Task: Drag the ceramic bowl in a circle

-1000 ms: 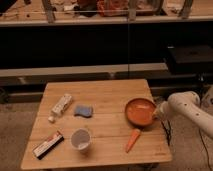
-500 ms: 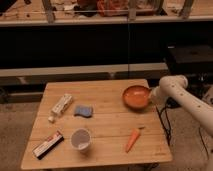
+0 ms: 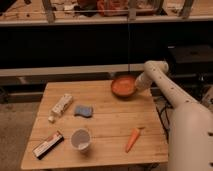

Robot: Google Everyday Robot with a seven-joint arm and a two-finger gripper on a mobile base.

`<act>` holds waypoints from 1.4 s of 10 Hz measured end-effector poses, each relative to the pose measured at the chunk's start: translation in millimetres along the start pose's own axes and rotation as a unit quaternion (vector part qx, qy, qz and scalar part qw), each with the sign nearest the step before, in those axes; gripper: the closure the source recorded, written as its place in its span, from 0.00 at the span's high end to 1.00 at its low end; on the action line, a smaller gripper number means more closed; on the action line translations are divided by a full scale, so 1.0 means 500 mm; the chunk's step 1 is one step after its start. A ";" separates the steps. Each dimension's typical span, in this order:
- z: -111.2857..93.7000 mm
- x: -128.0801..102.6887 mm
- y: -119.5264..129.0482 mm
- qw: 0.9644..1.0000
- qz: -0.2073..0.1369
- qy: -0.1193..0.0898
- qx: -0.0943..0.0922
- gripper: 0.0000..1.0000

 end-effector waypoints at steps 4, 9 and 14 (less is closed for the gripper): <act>0.001 -0.117 0.017 0.998 -0.044 -0.044 0.006 0.00; -0.061 -0.306 0.162 0.993 -0.082 -0.074 0.043 0.00; -0.096 -0.280 0.268 0.998 -0.041 -0.032 0.029 0.00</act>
